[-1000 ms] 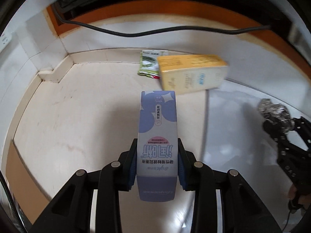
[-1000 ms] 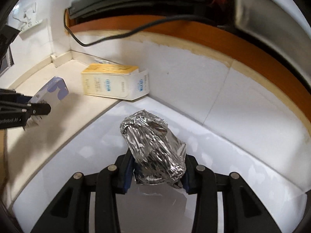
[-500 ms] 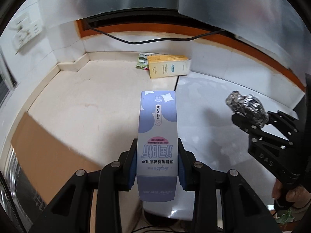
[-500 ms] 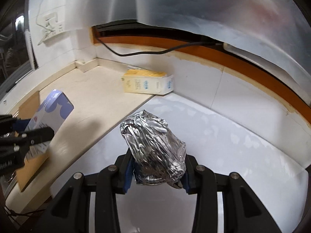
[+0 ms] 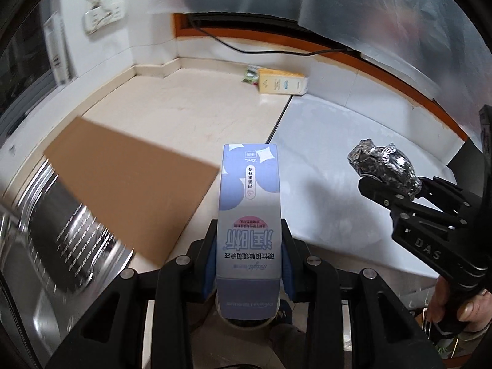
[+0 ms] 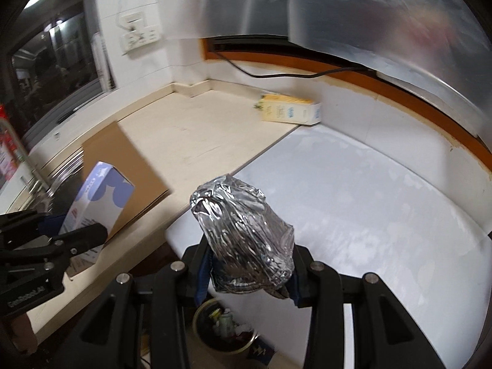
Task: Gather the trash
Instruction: 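Carry the carton and foil ball down over the floor bin, then open the left tool while the right tool opens, dropping both items into the bin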
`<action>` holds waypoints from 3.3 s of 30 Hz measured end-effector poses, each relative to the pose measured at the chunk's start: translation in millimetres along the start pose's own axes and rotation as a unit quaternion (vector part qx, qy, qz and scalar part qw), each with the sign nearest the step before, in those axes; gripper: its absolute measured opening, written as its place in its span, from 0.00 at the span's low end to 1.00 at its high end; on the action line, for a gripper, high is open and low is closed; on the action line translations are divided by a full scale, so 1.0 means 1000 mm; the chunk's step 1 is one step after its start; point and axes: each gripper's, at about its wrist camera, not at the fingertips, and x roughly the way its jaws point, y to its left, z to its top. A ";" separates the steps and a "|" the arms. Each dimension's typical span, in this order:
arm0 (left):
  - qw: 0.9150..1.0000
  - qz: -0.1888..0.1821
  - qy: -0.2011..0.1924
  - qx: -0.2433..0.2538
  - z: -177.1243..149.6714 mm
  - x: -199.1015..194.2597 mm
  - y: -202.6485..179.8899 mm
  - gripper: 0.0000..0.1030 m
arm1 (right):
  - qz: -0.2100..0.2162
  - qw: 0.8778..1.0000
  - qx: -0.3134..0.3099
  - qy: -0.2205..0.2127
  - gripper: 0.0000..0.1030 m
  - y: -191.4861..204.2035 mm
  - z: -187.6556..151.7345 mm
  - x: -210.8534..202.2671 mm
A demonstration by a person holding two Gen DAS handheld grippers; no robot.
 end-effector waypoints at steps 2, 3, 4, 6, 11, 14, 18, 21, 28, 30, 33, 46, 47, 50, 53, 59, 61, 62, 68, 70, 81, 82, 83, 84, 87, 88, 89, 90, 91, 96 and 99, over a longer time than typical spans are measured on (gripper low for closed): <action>1.000 0.001 0.001 -0.004 -0.014 -0.008 0.005 0.32 | 0.005 1.000 -0.006 0.000 0.39 0.010 -0.008 -0.010; 1.000 0.001 0.001 -0.004 -0.020 -0.012 0.006 0.32 | 0.006 1.000 -0.010 -0.001 0.39 0.016 -0.013 -0.016; 1.000 0.003 0.000 -0.003 -0.029 -0.018 0.007 0.32 | 0.006 1.000 -0.013 -0.002 0.39 0.020 -0.016 -0.020; 1.000 0.003 -0.002 -0.002 -0.041 -0.025 0.008 0.32 | 0.006 1.000 -0.017 -0.004 0.39 0.029 -0.024 -0.031; 1.000 -0.001 -0.007 -0.004 -0.071 -0.045 0.013 0.32 | 0.005 1.000 -0.014 -0.009 0.39 0.045 -0.045 -0.056; 1.000 -0.006 -0.005 -0.008 -0.090 -0.054 0.015 0.32 | 0.006 1.000 -0.010 -0.006 0.39 0.054 -0.059 -0.069; 1.000 -0.004 0.001 0.002 -0.111 -0.056 0.010 0.32 | 0.010 1.000 -0.010 0.001 0.39 0.064 -0.078 -0.080; 1.000 -0.005 0.009 0.001 -0.125 -0.053 0.005 0.32 | 0.016 1.000 -0.012 0.016 0.39 0.070 -0.092 -0.081; 1.000 0.001 0.030 -0.004 -0.150 -0.034 -0.006 0.32 | 0.017 0.996 -0.028 0.080 0.39 0.071 -0.125 -0.054; 0.999 0.006 0.036 -0.005 -0.157 -0.024 -0.009 0.32 | 0.020 0.995 -0.034 0.096 0.39 0.069 -0.135 -0.042; 0.999 0.014 0.050 -0.014 -0.165 -0.005 -0.013 0.32 | 0.026 0.991 -0.039 0.123 0.39 0.064 -0.150 -0.022; 0.993 0.019 0.094 -0.063 -0.224 0.106 -0.023 0.32 | 0.042 0.971 -0.079 0.222 0.39 0.044 -0.225 0.083; 0.993 0.019 0.097 -0.070 -0.228 0.114 -0.022 0.32 | 0.043 0.970 -0.082 0.226 0.39 0.043 -0.230 0.092; 0.990 0.016 0.105 -0.089 -0.237 0.135 -0.015 0.32 | 0.047 0.968 -0.080 0.235 0.39 0.037 -0.238 0.113; 0.988 0.013 0.112 -0.106 -0.246 0.157 -0.009 0.32 | 0.055 0.967 -0.070 0.239 0.39 0.030 -0.246 0.134; 0.985 0.012 0.120 -0.124 -0.253 0.198 0.004 0.32 | 0.058 0.966 -0.053 0.246 0.39 0.020 -0.259 0.169; 0.985 0.016 0.124 -0.122 -0.256 0.207 0.006 0.32 | 0.057 0.965 -0.046 0.250 0.39 0.016 -0.262 0.180; 0.985 0.017 0.125 -0.121 -0.256 0.211 0.007 0.32 | 0.057 0.965 -0.043 0.252 0.39 0.014 -0.263 0.184; 0.983 0.022 0.137 -0.116 -0.250 0.247 0.011 0.38 | 0.063 0.963 -0.034 0.261 0.39 0.005 -0.266 0.210; 0.982 0.018 0.147 -0.121 -0.249 0.260 0.015 0.52 | 0.065 0.962 -0.038 0.263 0.39 0.004 -0.266 0.217; 0.975 0.027 0.166 -0.144 -0.262 0.274 0.024 0.55 | 0.085 0.955 -0.040 0.281 0.39 0.002 -0.266 0.250; 0.975 0.035 0.166 -0.145 -0.265 0.270 0.024 0.55 | 0.089 0.954 -0.042 0.285 0.39 0.005 -0.267 0.252; 0.974 0.041 0.167 -0.146 -0.269 0.269 0.026 0.55 | 0.091 0.953 -0.044 0.286 0.39 0.007 -0.267 0.255; 0.973 0.047 0.169 -0.149 -0.273 0.266 0.027 0.55 | 0.095 0.952 -0.047 0.288 0.39 0.010 -0.267 0.257; 0.971 0.056 0.169 -0.160 -0.282 0.260 0.035 0.55 | 0.105 0.949 -0.050 0.292 0.39 0.019 -0.267 0.262; 0.970 0.063 0.167 -0.165 -0.286 0.255 0.037 0.55 | 0.108 0.949 -0.051 0.292 0.39 0.022 -0.267 0.264; 0.969 0.067 0.166 -0.168 -0.289 0.252 0.040 0.55 | 0.113 0.948 -0.050 0.295 0.40 0.026 -0.266 0.266; 0.969 0.070 0.164 -0.172 -0.292 0.248 0.042 0.55 | 0.115 0.946 -0.050 0.297 0.40 0.028 -0.267 0.268; 0.968 0.073 0.163 -0.176 -0.294 0.246 0.045 0.55 | 0.116 0.945 -0.050 0.300 0.40 0.031 -0.267 0.270; 0.965 0.083 0.157 -0.194 -0.302 0.234 0.055 0.55 | 0.124 0.944 -0.047 0.303 0.50 0.045 -0.265 0.275; 0.965 0.089 0.150 -0.197 -0.303 0.228 0.057 0.55 | 0.125 0.945 -0.053 0.297 0.60 0.052 -0.263 0.274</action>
